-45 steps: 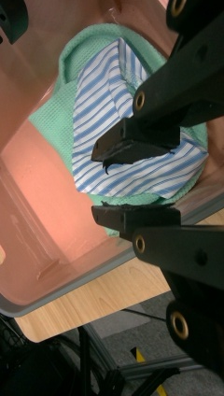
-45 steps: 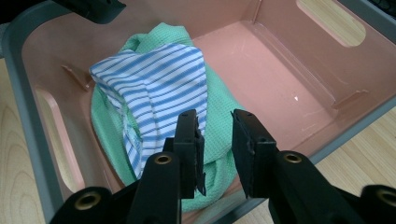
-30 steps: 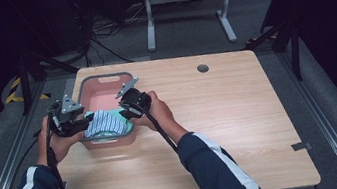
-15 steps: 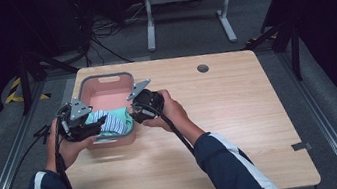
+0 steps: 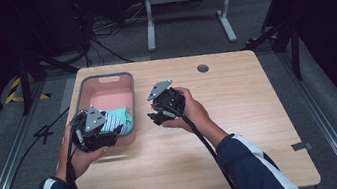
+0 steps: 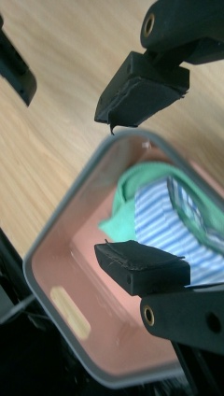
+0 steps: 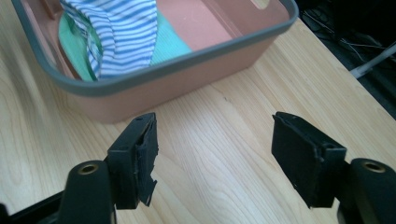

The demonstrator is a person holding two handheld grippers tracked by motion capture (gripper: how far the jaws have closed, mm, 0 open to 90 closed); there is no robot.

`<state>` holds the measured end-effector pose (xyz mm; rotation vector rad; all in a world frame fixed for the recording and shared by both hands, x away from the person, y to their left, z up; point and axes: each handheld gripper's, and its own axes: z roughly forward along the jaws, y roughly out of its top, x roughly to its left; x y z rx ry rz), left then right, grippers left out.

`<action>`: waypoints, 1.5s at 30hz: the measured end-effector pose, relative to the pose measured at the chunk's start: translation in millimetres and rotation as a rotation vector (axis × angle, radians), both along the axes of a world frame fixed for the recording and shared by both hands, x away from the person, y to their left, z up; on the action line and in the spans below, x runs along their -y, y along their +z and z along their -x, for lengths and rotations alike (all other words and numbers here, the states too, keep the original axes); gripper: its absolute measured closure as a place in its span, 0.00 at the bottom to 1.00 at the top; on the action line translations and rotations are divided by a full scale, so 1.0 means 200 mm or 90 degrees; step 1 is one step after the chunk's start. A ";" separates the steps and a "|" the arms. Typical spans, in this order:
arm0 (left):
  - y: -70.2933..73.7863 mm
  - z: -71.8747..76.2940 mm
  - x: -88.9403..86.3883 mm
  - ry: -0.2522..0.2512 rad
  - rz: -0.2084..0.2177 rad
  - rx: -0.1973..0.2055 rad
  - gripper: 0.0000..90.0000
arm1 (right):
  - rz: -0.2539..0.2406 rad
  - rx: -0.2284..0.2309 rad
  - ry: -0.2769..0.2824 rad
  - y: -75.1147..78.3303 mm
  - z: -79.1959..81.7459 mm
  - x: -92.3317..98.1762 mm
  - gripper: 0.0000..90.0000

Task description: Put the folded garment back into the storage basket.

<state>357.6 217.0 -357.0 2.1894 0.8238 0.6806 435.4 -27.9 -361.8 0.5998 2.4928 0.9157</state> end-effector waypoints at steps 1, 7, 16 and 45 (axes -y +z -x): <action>0.00 0.00 0.01 -0.004 -0.002 -0.003 0.33 | 0.002 0.004 -0.004 0.00 0.01 0.02 0.35; -0.05 0.05 0.10 -0.024 -0.035 -0.008 0.28 | 0.007 0.011 -0.012 -0.02 0.06 0.15 0.35; -0.15 0.09 0.20 -0.071 -0.063 -0.016 0.28 | 0.020 0.009 -0.031 -0.04 0.12 0.33 0.36; -0.46 0.16 0.39 -0.196 -0.072 -0.070 0.24 | -0.025 -0.022 -0.088 -0.42 0.44 1.01 0.33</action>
